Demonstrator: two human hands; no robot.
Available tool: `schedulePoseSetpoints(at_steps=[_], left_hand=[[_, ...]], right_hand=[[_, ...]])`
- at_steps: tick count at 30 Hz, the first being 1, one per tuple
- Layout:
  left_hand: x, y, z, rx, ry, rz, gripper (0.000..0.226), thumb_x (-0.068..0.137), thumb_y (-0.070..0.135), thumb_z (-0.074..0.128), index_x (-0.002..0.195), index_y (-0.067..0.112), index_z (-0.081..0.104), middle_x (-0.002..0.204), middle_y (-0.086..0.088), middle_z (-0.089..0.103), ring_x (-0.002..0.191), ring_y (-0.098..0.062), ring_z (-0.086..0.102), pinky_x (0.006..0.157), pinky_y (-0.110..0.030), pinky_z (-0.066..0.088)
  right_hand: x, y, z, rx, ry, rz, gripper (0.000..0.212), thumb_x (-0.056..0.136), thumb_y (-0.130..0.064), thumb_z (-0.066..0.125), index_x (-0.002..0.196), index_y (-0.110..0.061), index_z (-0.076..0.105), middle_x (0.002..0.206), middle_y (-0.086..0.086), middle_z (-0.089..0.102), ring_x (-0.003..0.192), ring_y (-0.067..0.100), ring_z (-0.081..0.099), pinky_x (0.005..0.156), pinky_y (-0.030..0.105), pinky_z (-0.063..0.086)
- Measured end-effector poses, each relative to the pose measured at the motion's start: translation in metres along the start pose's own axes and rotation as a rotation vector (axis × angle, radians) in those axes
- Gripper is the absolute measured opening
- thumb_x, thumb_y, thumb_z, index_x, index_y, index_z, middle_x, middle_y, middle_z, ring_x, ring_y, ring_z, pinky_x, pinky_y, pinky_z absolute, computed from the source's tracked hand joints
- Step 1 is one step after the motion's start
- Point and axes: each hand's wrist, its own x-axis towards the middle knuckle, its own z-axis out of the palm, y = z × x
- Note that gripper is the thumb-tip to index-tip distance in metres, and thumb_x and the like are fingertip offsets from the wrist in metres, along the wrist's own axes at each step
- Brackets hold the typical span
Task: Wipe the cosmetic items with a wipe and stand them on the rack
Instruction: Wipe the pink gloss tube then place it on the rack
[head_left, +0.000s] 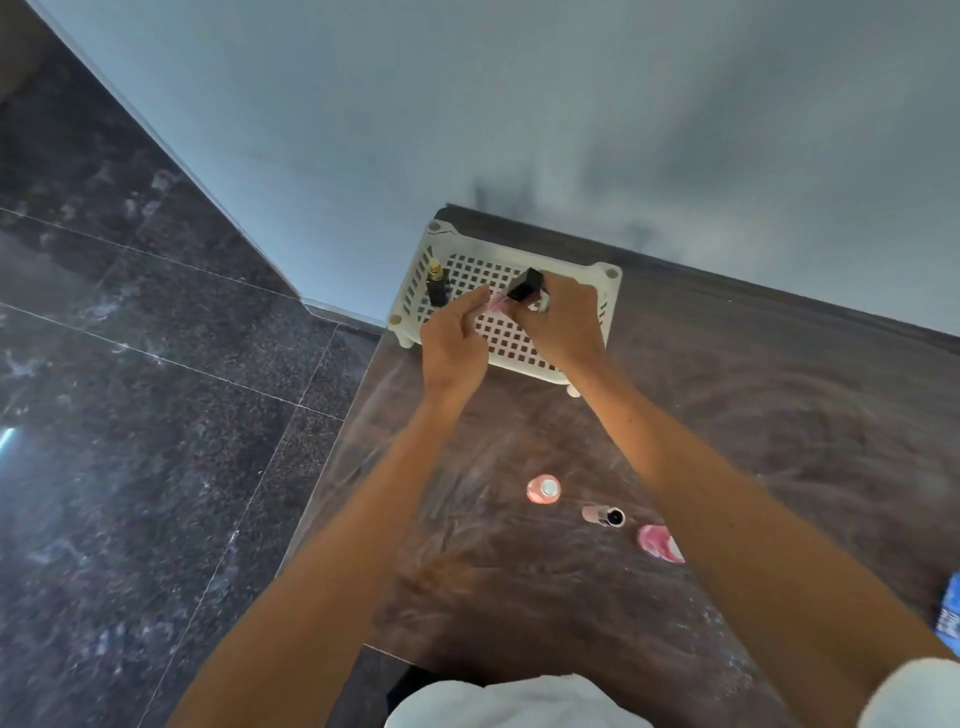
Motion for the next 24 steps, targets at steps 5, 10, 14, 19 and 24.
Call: schedulePoseSetpoints(at_steps=[5, 10, 14, 19, 24], left_hand=[[0.025, -0.011, 0.002, -0.077, -0.042, -0.097, 0.065, 0.083, -0.024, 0.031, 0.137, 0.002, 0.056, 0.136, -0.008, 0.063, 0.130, -0.014, 0.056, 0.111, -0.021, 0.040], [0.038, -0.020, 0.000, -0.163, -0.058, -0.160, 0.067, 0.082, -0.023, 0.033, 0.140, 0.004, 0.053, 0.135, -0.006, 0.062, 0.130, -0.012, 0.055, 0.102, -0.014, 0.045], [0.039, -0.026, -0.002, -0.195, -0.080, -0.186, 0.068, 0.081, -0.022, 0.033, 0.143, 0.002, 0.051, 0.137, -0.009, 0.061, 0.131, -0.013, 0.055, 0.100, -0.013, 0.046], [0.038, -0.025, -0.003, -0.188, -0.073, -0.183, 0.066, 0.082, -0.022, 0.033, 0.143, -0.001, 0.049, 0.140, -0.011, 0.058, 0.134, -0.016, 0.053, 0.093, 0.000, 0.039], [0.034, -0.027, -0.005, -0.179, -0.098, -0.182, 0.066, 0.082, -0.021, 0.036, 0.144, 0.000, 0.048, 0.142, -0.012, 0.057, 0.135, -0.017, 0.052, 0.113, -0.029, 0.041]], right_hand=[[0.032, 0.005, 0.028, -0.061, -0.050, 0.037, 0.016, 0.083, -0.026, 0.079, 0.086, -0.011, 0.076, 0.076, -0.004, 0.069, 0.061, 0.000, 0.051, 0.059, 0.004, 0.036], [0.050, 0.002, 0.047, -0.096, -0.076, 0.013, 0.019, 0.085, -0.018, 0.077, 0.099, -0.005, 0.075, 0.089, 0.007, 0.074, 0.068, 0.008, 0.056, 0.055, 0.004, 0.036], [0.053, 0.003, 0.054, -0.140, -0.120, -0.018, 0.020, 0.085, -0.018, 0.076, 0.099, -0.005, 0.076, 0.088, 0.007, 0.075, 0.074, 0.016, 0.065, 0.063, 0.010, 0.044], [0.053, 0.001, 0.055, -0.146, -0.099, -0.007, 0.014, 0.085, -0.016, 0.073, 0.090, -0.004, 0.075, 0.079, 0.008, 0.073, 0.060, 0.011, 0.055, 0.055, 0.006, 0.039], [0.052, 0.001, 0.054, -0.164, -0.144, 0.003, 0.019, 0.085, -0.019, 0.076, 0.095, -0.004, 0.075, 0.082, 0.006, 0.072, 0.065, 0.015, 0.061, 0.053, 0.004, 0.039]])
